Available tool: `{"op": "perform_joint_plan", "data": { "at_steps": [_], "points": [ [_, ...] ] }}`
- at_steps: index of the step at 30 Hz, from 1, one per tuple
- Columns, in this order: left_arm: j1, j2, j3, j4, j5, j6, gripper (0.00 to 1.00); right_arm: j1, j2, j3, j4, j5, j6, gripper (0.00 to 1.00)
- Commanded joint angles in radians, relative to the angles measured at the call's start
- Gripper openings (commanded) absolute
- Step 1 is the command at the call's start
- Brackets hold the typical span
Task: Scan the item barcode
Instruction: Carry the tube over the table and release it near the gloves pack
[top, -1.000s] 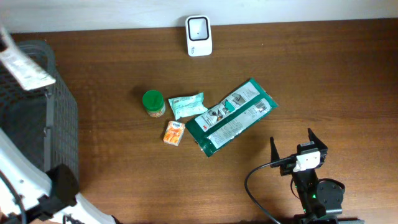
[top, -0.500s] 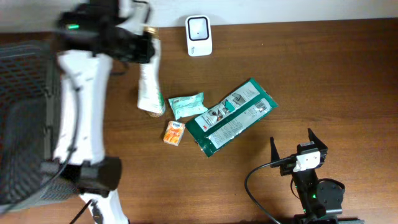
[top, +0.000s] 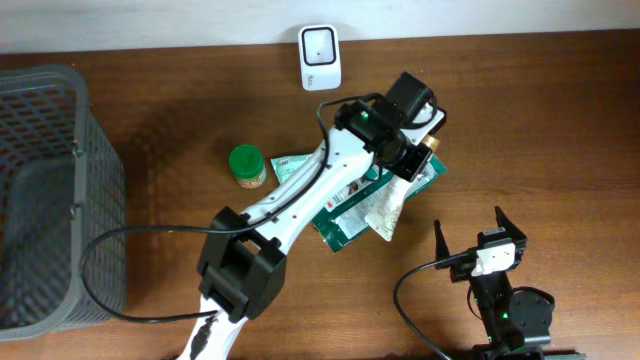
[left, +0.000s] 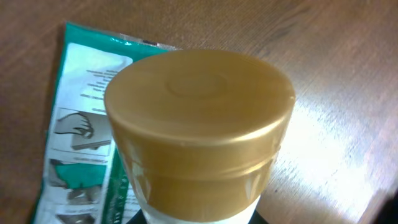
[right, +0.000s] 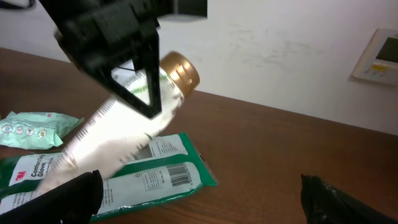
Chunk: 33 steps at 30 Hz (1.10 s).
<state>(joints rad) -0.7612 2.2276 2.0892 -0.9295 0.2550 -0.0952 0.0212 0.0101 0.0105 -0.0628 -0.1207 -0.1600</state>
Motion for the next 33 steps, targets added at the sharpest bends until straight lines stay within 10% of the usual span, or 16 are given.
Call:
{"op": "perform_joint_plan", "data": {
  "at_steps": [1, 6, 10, 23, 29, 33],
  "points": [
    [0.006, 0.002, 0.003, 0.023, 0.021, -0.167, 0.16, 0.006, -0.006, -0.005, -0.005, 0.001, 0.003, 0.98],
    [-0.023, 0.054, -0.011, 0.024, 0.061, -0.257, 0.2, 0.006, -0.006, -0.005, -0.005, 0.001, 0.003, 0.98],
    [-0.026, 0.079, -0.008, 0.029, 0.06, -0.256, 0.63, 0.006, -0.006, -0.005, -0.005, 0.001, 0.003, 0.99],
    [0.355, -0.321, 0.151, -0.327, -0.357, -0.059, 0.66, 0.006, -0.006, -0.005, -0.005, 0.001, 0.003, 0.98],
    [0.726, -0.369, 0.15, -0.437, -0.352, -0.03, 0.69, 0.006, -0.006, -0.005, -0.005, 0.001, 0.003, 0.99],
    [0.852, -0.369, 0.15, -0.414, -0.268, 0.206, 0.7, 0.006, -0.006, -0.005, -0.005, 0.001, 0.003, 0.98]
  ]
}}
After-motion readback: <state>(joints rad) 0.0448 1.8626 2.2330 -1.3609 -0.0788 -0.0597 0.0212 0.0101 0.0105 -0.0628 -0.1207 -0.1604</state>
